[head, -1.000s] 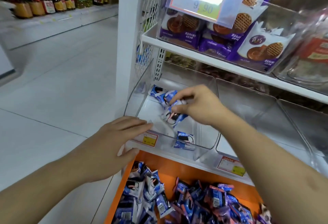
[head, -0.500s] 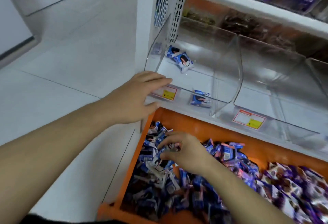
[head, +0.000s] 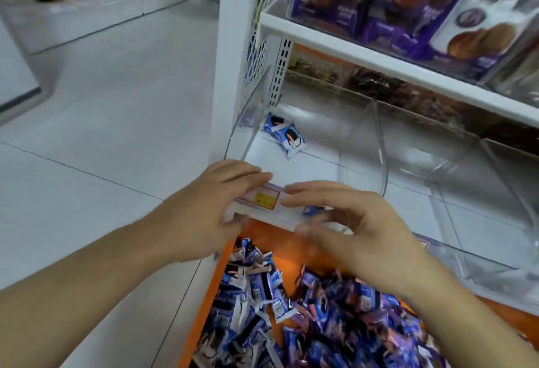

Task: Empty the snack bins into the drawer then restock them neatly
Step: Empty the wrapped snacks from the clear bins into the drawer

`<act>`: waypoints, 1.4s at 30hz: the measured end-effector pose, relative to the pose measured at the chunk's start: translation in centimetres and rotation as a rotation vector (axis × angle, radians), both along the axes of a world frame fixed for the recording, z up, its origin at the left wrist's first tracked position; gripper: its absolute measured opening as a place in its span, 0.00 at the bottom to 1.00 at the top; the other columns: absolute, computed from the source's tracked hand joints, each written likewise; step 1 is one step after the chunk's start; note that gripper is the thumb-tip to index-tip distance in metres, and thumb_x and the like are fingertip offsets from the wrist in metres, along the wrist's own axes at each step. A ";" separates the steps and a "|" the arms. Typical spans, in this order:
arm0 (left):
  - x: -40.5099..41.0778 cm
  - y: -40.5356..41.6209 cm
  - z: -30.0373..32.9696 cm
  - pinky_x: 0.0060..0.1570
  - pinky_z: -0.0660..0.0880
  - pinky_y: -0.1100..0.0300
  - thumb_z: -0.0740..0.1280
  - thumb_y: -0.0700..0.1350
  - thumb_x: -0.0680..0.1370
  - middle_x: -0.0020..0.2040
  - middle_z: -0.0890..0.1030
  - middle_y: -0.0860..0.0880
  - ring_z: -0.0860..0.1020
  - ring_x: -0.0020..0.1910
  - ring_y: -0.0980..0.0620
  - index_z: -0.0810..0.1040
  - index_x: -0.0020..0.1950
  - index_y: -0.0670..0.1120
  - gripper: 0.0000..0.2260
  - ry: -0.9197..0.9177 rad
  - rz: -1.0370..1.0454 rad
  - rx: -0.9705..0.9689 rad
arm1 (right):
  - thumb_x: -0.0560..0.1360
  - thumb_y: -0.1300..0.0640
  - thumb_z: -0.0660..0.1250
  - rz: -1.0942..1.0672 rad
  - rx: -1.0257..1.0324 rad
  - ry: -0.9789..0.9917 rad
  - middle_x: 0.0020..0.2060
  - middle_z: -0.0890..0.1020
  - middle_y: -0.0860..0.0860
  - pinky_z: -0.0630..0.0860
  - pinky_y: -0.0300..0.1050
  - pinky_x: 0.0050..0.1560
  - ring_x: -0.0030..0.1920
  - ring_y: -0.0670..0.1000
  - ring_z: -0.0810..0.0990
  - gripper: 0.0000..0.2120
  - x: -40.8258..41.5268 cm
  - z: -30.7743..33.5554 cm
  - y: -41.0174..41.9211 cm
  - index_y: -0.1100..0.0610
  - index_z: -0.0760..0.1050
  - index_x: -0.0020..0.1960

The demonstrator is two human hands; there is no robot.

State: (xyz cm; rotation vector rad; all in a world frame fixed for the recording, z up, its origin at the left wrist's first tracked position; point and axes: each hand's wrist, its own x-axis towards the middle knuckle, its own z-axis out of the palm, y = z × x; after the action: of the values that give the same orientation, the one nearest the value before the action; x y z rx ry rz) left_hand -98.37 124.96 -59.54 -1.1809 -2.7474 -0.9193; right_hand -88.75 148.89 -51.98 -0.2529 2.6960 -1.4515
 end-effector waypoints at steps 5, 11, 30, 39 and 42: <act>0.4 0.3 -0.1 0.73 0.51 0.75 0.69 0.46 0.81 0.75 0.61 0.69 0.53 0.77 0.68 0.62 0.80 0.64 0.31 -0.012 0.027 0.039 | 0.76 0.52 0.77 -0.195 0.235 0.136 0.60 0.83 0.39 0.80 0.47 0.62 0.59 0.40 0.81 0.18 -10.2 0.9 1.3 0.41 0.81 0.64; 0.4 0.5 -0.5 0.75 0.55 0.69 0.69 0.44 0.80 0.74 0.62 0.71 0.54 0.78 0.68 0.64 0.79 0.64 0.31 0.009 0.034 0.070 | 0.74 0.53 0.79 -0.133 0.503 -0.039 0.78 0.68 0.49 0.73 0.39 0.64 0.74 0.52 0.72 0.41 -22.6 -4.8 2.2 0.49 0.63 0.82; -0.2 0.4 -0.3 0.72 0.54 0.71 0.69 0.46 0.80 0.75 0.63 0.67 0.54 0.76 0.68 0.61 0.81 0.64 0.33 -0.037 0.014 0.039 | 0.74 0.62 0.79 -0.291 -0.008 0.177 0.51 0.84 0.43 0.81 0.46 0.33 0.31 0.46 0.80 0.19 -11.7 1.4 1.0 0.49 0.83 0.62; 0.1 0.5 0.2 0.73 0.57 0.61 0.73 0.45 0.77 0.75 0.66 0.59 0.57 0.76 0.59 0.64 0.81 0.58 0.34 -0.077 0.034 -0.007 | 0.76 0.50 0.78 -0.155 0.125 -0.189 0.62 0.75 0.31 0.69 0.34 0.66 0.64 0.32 0.73 0.23 6.1 -7.7 -3.6 0.36 0.76 0.68; 0.5 0.6 0.3 0.73 0.58 0.60 0.73 0.46 0.78 0.76 0.65 0.60 0.56 0.76 0.59 0.63 0.81 0.60 0.35 -0.087 0.049 -0.029 | 0.75 0.51 0.79 -0.057 0.167 -0.275 0.66 0.72 0.32 0.63 0.27 0.66 0.65 0.28 0.68 0.29 7.6 -12.2 -5.0 0.38 0.74 0.73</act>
State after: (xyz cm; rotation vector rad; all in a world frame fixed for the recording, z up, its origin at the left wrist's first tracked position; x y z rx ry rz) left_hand -97.89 125.60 -59.20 -1.0977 -2.8526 -0.9511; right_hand -81.20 143.91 -64.15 0.0325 2.5951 -1.1656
